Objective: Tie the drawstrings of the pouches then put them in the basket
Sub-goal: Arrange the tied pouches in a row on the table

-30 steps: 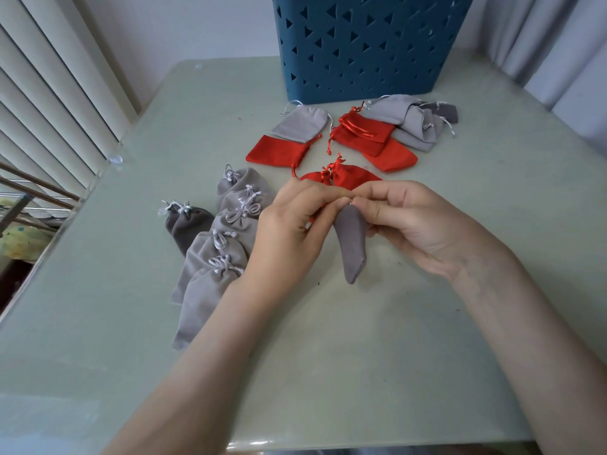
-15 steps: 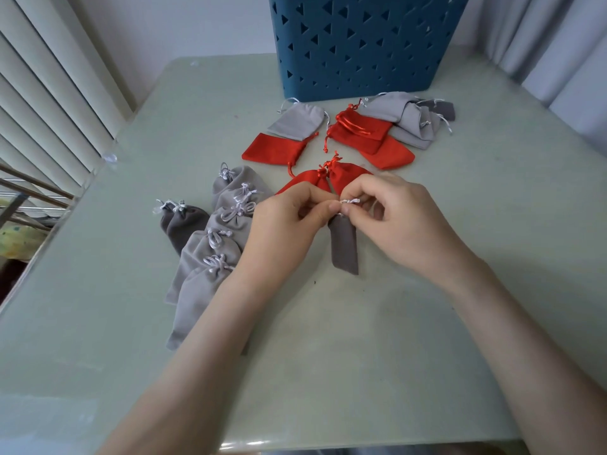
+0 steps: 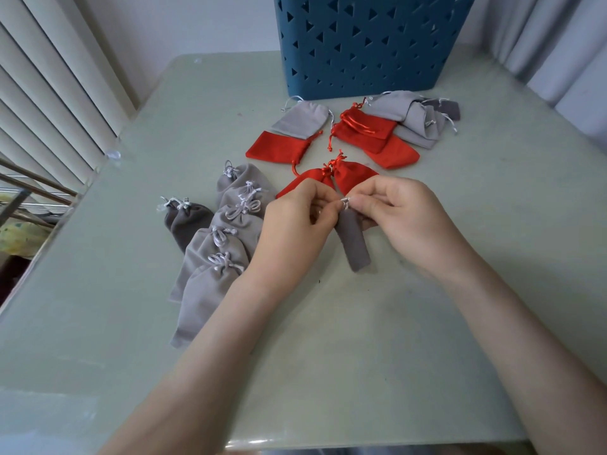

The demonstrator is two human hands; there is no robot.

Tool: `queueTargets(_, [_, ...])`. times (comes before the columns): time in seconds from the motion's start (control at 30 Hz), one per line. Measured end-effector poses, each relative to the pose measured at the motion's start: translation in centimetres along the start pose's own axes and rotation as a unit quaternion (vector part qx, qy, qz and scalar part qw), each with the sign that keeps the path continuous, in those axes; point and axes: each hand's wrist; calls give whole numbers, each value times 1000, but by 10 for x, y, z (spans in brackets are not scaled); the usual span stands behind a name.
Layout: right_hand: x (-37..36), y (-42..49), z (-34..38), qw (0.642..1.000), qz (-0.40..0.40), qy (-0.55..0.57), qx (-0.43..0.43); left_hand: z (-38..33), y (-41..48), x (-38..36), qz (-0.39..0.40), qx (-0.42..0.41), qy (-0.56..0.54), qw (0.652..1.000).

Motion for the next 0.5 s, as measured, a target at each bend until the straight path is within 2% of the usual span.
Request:
queueTargets(0.3, [3, -1, 5, 987, 49, 153, -27, -2, -3, -4, -38, -82, 28, 996])
queueTargets(0.5, [2, 0, 3, 990, 52, 126, 29, -5, -5, -3, -59, -93, 19, 994])
Point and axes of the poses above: each hand's wrist, its own y-axis towards the middle knuckle, its own x-axis out of the back of the hand, z = x × y, and after that the axes turned 4 degrees about z, right-handed
